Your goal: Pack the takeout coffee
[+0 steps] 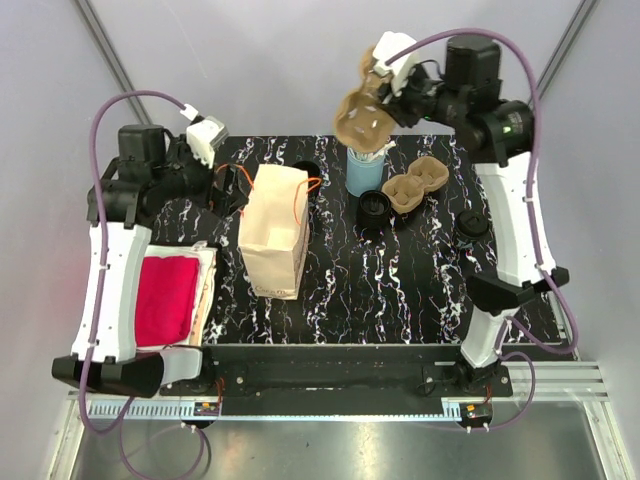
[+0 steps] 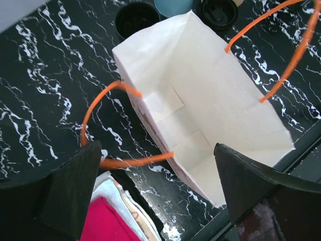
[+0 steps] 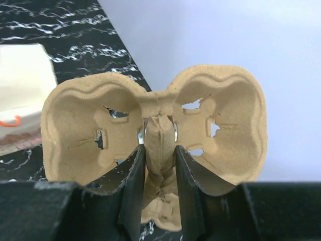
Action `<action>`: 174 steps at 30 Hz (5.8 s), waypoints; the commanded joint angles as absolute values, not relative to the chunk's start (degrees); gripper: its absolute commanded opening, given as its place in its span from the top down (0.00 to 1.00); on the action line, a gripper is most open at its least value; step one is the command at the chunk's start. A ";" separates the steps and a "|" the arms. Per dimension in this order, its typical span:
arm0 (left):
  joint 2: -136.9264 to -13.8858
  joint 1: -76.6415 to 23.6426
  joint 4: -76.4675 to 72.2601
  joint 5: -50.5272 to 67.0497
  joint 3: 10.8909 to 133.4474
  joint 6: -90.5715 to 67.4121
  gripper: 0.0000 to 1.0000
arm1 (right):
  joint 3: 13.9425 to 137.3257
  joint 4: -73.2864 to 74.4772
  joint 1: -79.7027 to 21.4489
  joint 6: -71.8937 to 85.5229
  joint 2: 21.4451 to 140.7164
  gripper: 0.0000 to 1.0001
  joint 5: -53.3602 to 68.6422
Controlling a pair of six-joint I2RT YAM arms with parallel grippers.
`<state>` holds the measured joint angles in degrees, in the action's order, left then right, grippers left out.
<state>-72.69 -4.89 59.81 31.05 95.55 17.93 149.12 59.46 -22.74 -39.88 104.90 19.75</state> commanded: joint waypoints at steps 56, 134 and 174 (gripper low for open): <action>-70.31 -1.50 41.14 25.14 85.17 14.15 0.02 | 134.93 41.84 -52.91 -38.06 111.36 0.69 -1.32; -68.82 -0.79 38.23 30.06 79.80 12.22 0.85 | 140.45 64.86 -56.26 -34.28 122.69 0.70 8.69; -67.41 -0.79 37.53 30.59 77.34 12.74 0.76 | 145.37 64.77 -53.96 -32.96 123.40 0.09 12.83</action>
